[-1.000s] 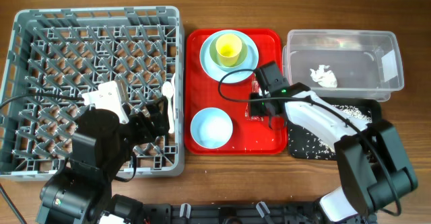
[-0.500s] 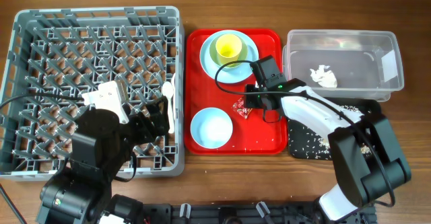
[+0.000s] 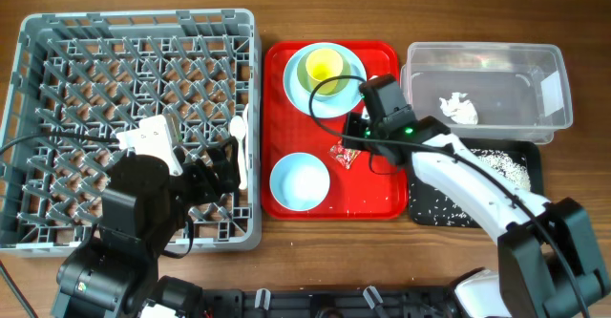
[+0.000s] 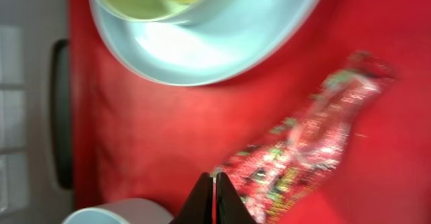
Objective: Sort waste into correct bins and load items into the dishwasher rack
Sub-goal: 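Move the right gripper to the red candy wrapper and grasp it, then pinch the red wrapper with the right gripper and lift it off the tray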
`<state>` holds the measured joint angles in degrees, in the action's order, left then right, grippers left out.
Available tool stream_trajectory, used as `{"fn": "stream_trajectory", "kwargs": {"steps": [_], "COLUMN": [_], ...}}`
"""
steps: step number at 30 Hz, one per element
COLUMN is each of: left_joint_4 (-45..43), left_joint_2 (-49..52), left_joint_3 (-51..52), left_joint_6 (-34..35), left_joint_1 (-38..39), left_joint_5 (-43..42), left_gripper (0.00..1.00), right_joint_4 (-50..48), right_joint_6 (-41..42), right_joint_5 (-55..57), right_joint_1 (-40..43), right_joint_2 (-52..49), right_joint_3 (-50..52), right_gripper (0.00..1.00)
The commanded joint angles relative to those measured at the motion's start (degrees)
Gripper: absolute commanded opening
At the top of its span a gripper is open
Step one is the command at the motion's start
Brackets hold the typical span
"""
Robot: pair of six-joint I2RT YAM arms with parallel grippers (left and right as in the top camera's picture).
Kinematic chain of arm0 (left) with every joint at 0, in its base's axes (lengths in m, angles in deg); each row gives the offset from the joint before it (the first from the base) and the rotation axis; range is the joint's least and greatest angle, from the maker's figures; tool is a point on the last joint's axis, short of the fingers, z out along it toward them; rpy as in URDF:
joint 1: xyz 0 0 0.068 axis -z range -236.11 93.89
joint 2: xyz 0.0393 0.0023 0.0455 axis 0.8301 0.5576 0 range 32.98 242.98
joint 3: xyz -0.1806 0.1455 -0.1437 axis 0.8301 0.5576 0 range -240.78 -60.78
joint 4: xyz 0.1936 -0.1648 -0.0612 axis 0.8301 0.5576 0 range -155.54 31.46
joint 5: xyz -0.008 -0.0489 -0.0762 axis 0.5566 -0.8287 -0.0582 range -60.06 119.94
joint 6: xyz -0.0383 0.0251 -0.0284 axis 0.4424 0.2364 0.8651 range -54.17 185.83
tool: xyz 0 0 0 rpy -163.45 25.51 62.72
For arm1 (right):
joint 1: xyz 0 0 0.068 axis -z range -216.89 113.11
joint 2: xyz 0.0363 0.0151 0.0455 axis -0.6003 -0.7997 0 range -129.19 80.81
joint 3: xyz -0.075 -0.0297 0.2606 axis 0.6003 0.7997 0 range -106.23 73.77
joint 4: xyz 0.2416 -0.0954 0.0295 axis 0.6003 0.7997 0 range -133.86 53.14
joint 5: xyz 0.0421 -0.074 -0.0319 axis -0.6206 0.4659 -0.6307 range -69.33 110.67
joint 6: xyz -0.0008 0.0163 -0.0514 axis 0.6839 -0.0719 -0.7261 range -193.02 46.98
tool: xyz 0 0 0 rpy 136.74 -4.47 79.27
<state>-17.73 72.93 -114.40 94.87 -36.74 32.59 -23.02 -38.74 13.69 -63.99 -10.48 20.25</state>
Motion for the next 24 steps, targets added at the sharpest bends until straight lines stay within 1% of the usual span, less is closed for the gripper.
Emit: {"fn": "stream_trajectory", "kwargs": {"steps": [1, 6, 11, 13, 15, 17, 19, 22, 24], "left_joint_4": [-0.13, -0.13, -0.13, -0.13, -0.13, -0.13, -0.13, -0.13, -0.13], "left_joint_2": [-0.04, -0.04, -0.04, -0.04, -0.04, -0.04, -0.04, -0.04, -0.04], "left_joint_3": [-0.87, -0.87, -0.87, -0.87, -0.87, -0.87, -0.87, -0.87, -0.87], "left_joint_6": [0.15, 0.15, 0.15, 0.15, 0.15, 0.15, 0.15, 0.15, 0.15], "left_joint_1": [-0.26, -0.26, -0.26, -0.26, -0.26, -0.26, -0.26, -0.26, -0.26], "left_joint_5": [-0.02, -0.02, -0.02, -0.02, -0.02, -0.02, -0.02, -0.02, -0.02], "left_gripper": [1.0, 1.0, 1.0, 1.0, 1.0, 1.0, 1.0, 1.0, 1.0], "right_joint_4": [-4.35, -7.96, -7.02, -6.05, -4.81, -2.75, -1.2, 4.2, 8.02], "right_joint_6": [0.17, 0.15, -0.07, -1.33, -1.31, -1.33, -1.36, -2.45, -5.09], "right_joint_5": [3.69, 5.18, 5.68, 5.64, 5.64, 5.66, 5.49, 5.51, 6.03], "right_joint_1": [-3.89, -5.35, -5.35, -5.35, -5.35, -5.35, -5.35, -5.35, -5.29], "right_joint_2": [-2.34, -6.08, -9.4, -9.77, -9.77, -9.77, -9.77, -9.77, -9.77], "right_joint_3": [0.39, 0.39, 0.39, 0.39, 0.39, 0.42, 0.59, 0.59, 0.59], "right_gripper": [0.04, 0.07, 0.07, 0.08, 0.1, 0.15, 0.16, 0.17, 0.19]}}
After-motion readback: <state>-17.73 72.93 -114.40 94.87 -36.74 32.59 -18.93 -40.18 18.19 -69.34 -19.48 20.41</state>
